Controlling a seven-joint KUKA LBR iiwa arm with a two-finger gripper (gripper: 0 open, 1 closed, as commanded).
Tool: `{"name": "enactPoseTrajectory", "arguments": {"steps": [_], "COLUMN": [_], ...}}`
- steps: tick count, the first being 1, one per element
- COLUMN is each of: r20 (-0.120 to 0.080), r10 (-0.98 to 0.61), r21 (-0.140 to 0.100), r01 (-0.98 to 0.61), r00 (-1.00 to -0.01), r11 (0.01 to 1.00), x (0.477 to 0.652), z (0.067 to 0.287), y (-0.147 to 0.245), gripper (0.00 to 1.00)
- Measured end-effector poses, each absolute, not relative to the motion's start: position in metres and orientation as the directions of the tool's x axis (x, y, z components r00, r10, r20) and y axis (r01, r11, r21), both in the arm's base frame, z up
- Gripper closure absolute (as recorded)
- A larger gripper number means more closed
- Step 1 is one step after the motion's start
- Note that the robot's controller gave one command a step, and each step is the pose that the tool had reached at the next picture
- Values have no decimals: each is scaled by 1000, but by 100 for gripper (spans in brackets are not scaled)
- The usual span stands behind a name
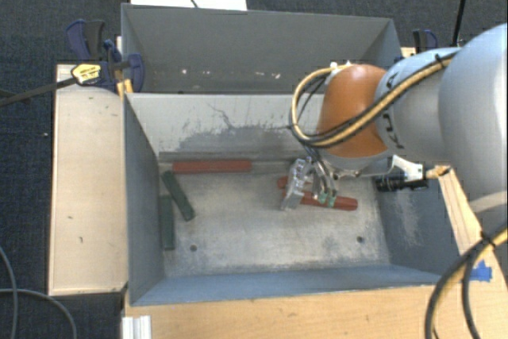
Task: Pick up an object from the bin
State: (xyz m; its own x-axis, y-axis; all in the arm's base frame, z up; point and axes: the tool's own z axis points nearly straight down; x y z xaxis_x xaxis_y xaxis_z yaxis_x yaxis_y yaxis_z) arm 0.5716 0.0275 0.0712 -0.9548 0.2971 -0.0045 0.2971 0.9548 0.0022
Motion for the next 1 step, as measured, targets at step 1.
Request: {"name": "enactPoseTrajectory", "arguments": {"steps": [1], "r20": [-4], "r10": [296], "r21": [2], "r01": [296], "r00": [-955], "r11": [955], "x": [518], "z": [242], "y": [52], "gripper": [100]}}
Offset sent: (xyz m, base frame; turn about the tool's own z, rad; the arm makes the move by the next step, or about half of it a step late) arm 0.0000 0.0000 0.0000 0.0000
